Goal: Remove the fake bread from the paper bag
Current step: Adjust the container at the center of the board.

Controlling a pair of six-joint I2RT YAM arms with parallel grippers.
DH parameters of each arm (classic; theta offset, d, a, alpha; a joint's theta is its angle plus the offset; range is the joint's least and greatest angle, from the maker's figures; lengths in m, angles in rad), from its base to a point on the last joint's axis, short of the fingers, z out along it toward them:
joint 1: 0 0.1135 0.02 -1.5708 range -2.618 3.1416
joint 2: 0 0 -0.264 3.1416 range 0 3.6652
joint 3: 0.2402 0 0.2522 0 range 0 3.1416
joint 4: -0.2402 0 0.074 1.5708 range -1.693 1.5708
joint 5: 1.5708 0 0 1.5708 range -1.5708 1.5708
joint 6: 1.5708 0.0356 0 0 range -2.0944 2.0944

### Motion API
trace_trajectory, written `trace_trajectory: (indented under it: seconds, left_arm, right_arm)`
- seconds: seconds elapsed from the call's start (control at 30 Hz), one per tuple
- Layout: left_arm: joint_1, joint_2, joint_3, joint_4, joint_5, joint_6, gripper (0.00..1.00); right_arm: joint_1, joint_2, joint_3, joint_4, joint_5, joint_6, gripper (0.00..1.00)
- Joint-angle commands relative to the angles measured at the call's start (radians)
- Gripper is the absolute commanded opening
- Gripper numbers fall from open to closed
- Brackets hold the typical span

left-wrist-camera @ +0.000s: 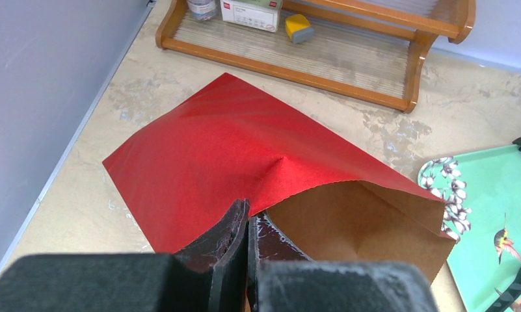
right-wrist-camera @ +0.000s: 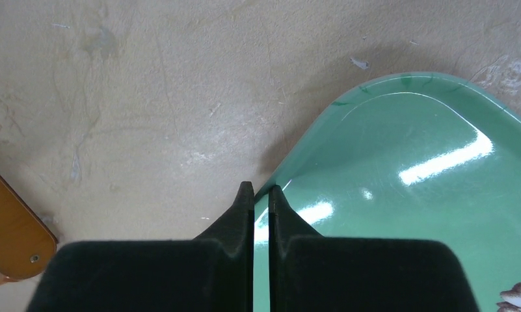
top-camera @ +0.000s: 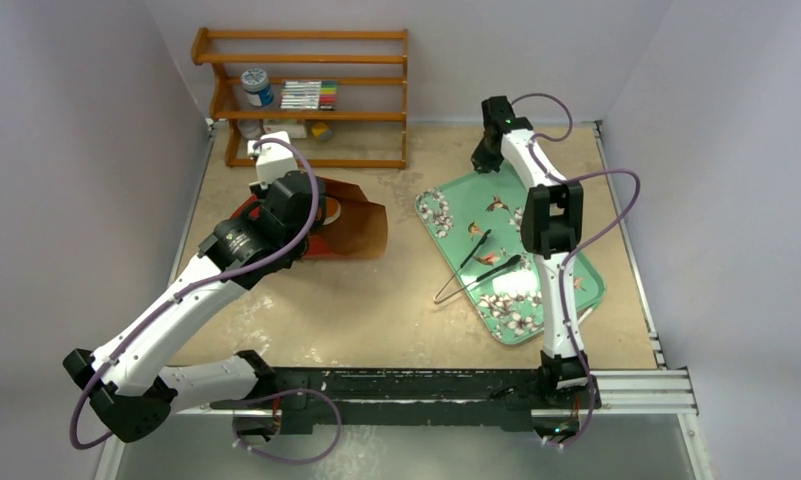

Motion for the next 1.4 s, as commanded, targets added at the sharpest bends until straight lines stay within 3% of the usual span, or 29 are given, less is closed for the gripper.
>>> trace_trajectory:
  seconds: [0.0, 0.5, 0.83, 1.0, 1.2, 1.37]
  left_arm:
    - [0.009, -0.018, 0.015, 0.042, -0.018, 0.015, 0.0]
    - [0.019, 0.005, 0.017, 0.047, 0.01, 0.019, 0.0]
    - [0.023, 0.008, 0.015, 0.042, 0.02, 0.028, 0.0]
    - [0.027, 0.015, 0.014, 0.054, 0.03, 0.047, 0.0]
    - [0.045, 0.017, 0.002, 0.071, 0.046, 0.066, 0.0]
    - [0.06, 0.02, -0.004, 0.082, 0.066, 0.075, 0.0]
  right_arm:
    - [0.011, -0.001, -0.014, -0.012, 0.011, -0.112, 0.0]
    - [0.13, 0.006, -0.059, 0.033, 0.058, -0.378, 0.0]
    - [0.107, -0.174, -0.185, 0.109, 0.154, -0.248, 0.0]
    - [0.083, -0.177, -0.183, 0.035, 0.154, -0.184, 0.01]
    - [0.049, -0.256, -0.382, 0.084, 0.165, -0.099, 0.01]
    - [-0.003, -0.228, -0.372, 0.082, 0.164, -0.076, 0.01]
